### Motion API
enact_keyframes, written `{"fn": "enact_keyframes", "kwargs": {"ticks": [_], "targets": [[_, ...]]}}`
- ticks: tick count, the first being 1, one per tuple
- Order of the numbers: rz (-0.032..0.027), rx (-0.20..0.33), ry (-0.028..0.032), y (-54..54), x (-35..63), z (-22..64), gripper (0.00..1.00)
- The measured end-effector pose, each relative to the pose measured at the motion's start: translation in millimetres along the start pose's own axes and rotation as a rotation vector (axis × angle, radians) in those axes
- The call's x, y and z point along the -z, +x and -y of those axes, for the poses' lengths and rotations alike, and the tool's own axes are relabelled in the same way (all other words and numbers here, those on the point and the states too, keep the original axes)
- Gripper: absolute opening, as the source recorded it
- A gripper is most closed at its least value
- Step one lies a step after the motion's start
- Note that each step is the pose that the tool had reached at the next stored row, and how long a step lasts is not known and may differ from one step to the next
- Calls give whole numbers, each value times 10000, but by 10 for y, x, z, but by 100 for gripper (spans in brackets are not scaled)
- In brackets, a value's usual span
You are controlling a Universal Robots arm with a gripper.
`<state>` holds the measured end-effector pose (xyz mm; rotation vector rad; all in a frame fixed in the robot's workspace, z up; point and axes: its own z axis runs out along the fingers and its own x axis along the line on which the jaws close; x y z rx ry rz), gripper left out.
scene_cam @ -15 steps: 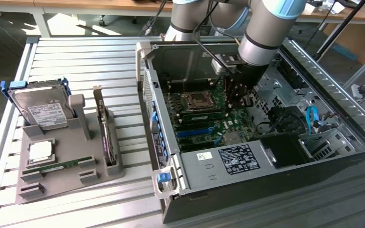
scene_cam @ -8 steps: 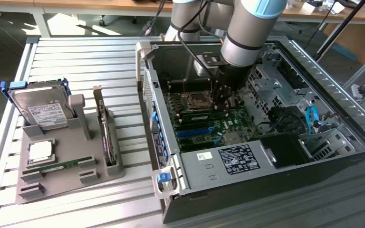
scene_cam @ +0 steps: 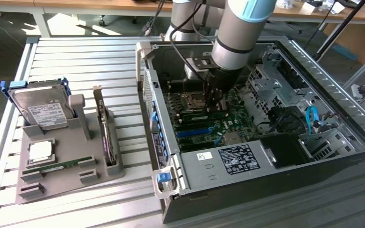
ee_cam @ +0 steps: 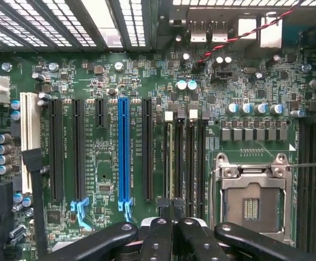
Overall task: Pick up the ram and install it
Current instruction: 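Press down the ram until it locks into place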
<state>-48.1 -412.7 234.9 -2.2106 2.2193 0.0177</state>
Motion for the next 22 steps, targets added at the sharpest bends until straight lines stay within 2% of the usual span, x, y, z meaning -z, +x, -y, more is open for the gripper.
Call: {"fn": "enact_keyframes", "kwargs": {"ticks": [7,14,15,17,19,22], "targets": [[-3,2,-2,2,-83,-26,10],[-11,0,-5,2,-96,-27,10],[-19,0,-9,-1,-75,-26,10],[24,0,12,-5,-1,-25,10],[0,0,0,-2,110,-27,10],[0,1,0,-3,207,-27,10]]}}
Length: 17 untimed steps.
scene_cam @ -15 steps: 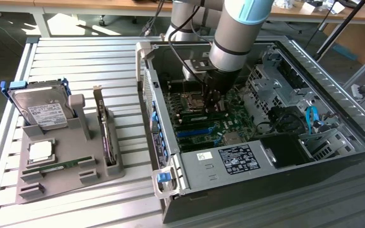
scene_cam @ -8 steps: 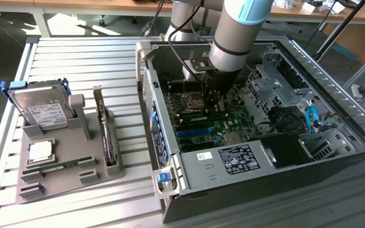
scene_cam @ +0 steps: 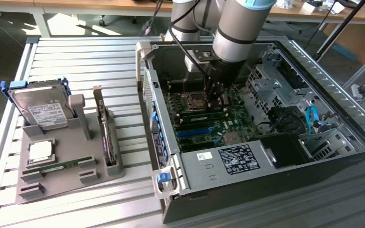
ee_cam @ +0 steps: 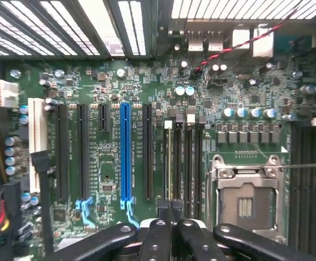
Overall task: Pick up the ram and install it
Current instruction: 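Press down the ram until it locks into place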
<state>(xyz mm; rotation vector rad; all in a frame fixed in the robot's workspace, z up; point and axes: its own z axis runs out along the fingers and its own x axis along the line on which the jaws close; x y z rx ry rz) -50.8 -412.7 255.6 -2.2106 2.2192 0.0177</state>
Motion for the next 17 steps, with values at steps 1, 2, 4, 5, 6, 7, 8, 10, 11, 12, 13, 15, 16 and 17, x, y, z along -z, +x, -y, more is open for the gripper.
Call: {"fn": "enact_keyframes", "kwargs": {"ticks": [1,2,4,5,6,7,8,10,11,12,13,15,16,17], "targets": [[-1,0,-1,0,42,0,10],[1,0,1,-1,65,0,10],[0,0,-1,-2,121,0,10],[0,0,0,-2,140,0,10],[-1,0,0,-2,161,0,10],[0,0,0,-3,179,0,10],[0,0,0,-3,202,0,10],[-1,0,-1,-3,217,0,10],[1,0,0,-3,216,0,10],[1,0,1,-3,216,0,10],[0,0,0,-3,217,0,10],[0,0,0,-3,217,0,10],[0,0,0,-3,217,0,10],[0,0,0,-3,217,0,10]]}}
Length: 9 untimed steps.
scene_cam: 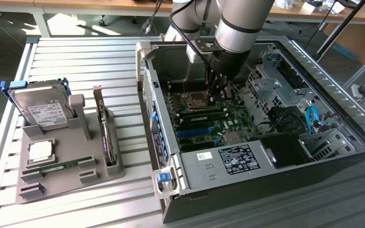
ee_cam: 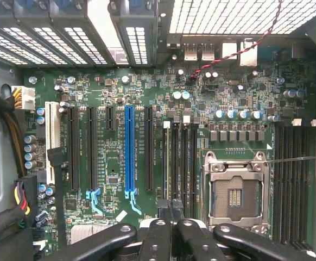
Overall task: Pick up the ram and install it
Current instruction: 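Press down the ram until it locks into place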
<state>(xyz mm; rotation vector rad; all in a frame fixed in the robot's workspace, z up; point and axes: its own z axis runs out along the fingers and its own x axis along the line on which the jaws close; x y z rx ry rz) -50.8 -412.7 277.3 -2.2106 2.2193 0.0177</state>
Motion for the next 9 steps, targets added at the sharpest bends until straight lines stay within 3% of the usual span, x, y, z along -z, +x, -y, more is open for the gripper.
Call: {"fn": "enact_keyframes", "kwargs": {"ticks": [9], "targets": [[0,-91,1,0,0,0,10]]}}
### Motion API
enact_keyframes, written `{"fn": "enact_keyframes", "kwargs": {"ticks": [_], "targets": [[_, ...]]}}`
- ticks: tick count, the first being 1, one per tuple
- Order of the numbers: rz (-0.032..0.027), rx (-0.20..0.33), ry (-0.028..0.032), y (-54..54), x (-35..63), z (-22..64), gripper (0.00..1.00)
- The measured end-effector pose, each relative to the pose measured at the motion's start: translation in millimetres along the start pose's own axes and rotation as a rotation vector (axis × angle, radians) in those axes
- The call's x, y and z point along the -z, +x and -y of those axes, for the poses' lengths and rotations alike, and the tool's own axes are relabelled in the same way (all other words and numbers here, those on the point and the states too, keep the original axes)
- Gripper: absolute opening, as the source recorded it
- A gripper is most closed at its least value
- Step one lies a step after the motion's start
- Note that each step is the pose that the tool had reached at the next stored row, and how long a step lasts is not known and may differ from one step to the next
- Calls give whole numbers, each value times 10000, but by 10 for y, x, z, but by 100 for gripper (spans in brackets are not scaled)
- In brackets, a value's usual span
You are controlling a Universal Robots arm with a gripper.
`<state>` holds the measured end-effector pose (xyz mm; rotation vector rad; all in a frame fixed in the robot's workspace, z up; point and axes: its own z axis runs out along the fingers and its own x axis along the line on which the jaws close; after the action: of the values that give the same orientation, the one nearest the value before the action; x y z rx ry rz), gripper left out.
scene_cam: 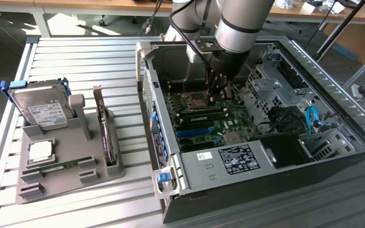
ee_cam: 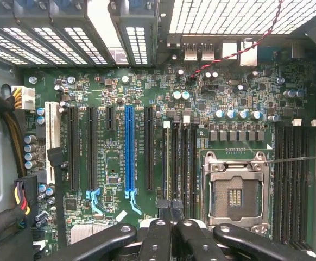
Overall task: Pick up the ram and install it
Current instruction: 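Press down the ram until it locks into place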
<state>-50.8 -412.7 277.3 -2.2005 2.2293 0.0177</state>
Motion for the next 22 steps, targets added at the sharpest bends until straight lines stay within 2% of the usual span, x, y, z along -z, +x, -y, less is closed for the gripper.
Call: {"fn": "enact_keyframes", "kwargs": {"ticks": [9,11,14,20,22], "targets": [[-3,-1850,27,0,0,0,10],[-6,-2376,35,0,-2,0,10],[-20,-3438,52,0,-6,0,10],[-36,-4965,75,0,-12,0,10],[-36,-5320,79,0,-13,0,10]]}}
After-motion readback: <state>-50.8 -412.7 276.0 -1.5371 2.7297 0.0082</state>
